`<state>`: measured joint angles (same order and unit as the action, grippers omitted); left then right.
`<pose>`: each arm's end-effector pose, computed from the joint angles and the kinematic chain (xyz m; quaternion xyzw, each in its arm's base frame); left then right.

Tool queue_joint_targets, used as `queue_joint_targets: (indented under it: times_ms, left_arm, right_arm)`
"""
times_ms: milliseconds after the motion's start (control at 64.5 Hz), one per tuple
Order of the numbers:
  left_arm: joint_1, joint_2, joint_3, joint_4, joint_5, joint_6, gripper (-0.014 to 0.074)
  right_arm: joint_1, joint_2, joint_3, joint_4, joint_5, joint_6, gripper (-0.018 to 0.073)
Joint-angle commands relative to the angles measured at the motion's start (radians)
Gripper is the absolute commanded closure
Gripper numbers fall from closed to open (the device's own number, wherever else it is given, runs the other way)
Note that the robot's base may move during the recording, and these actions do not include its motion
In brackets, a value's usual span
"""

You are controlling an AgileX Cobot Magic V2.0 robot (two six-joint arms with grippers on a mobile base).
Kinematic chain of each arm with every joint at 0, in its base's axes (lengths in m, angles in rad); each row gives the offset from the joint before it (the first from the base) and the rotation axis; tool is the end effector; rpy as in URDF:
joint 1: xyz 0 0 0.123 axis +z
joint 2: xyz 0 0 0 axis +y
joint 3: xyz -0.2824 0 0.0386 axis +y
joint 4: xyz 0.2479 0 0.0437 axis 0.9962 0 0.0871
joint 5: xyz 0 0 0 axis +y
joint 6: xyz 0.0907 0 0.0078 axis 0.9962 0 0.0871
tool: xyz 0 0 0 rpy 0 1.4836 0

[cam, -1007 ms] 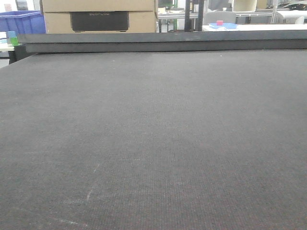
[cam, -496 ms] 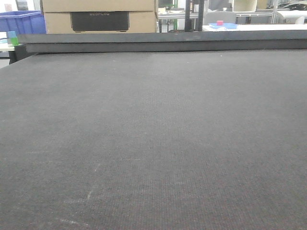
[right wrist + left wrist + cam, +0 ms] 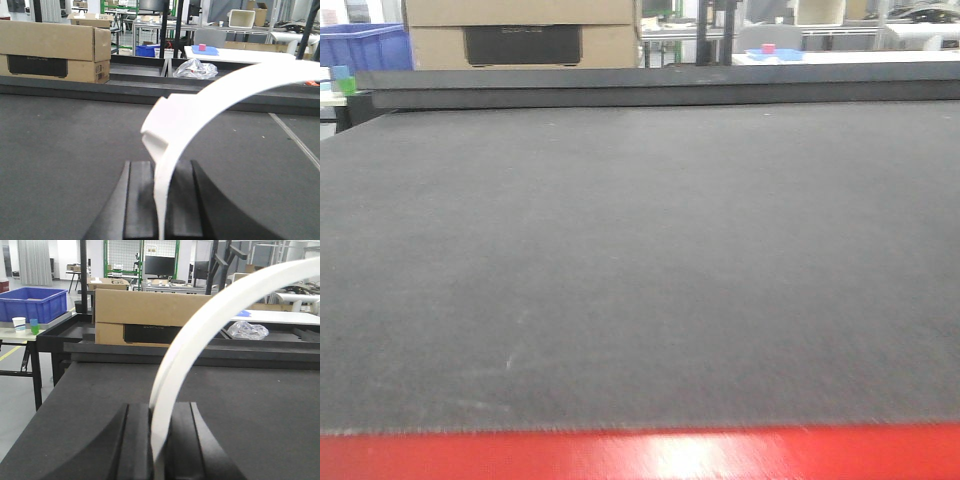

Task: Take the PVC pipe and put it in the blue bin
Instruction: 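Drive the base away from the table holding the clamp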

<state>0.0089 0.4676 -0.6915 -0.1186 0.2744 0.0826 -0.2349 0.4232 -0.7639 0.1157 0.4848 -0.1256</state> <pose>0.0883 -0.0021 0.3858 -0.0025 0.6934 -0.0193 0.7203 0.0674 -0.0111 0.3931 0.0583 0.7236 -0.0691 0.6843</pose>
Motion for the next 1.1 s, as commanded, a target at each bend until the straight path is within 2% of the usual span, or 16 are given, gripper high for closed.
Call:
queue_joint_targets:
  times_ms: [0, 1085]
  left_arm:
    - [-0.007, -0.005, -0.001, -0.005, -0.030, -0.004, 0.0707]
    - [-0.007, -0.005, -0.001, -0.005, -0.030, -0.004, 0.0707]
  right_arm:
    - [-0.001, -0.005, 0.001, -0.005, -0.031, -0.006, 0.0722]
    - [-0.001, -0.005, 0.001, -0.005, -0.031, -0.006, 0.0722]
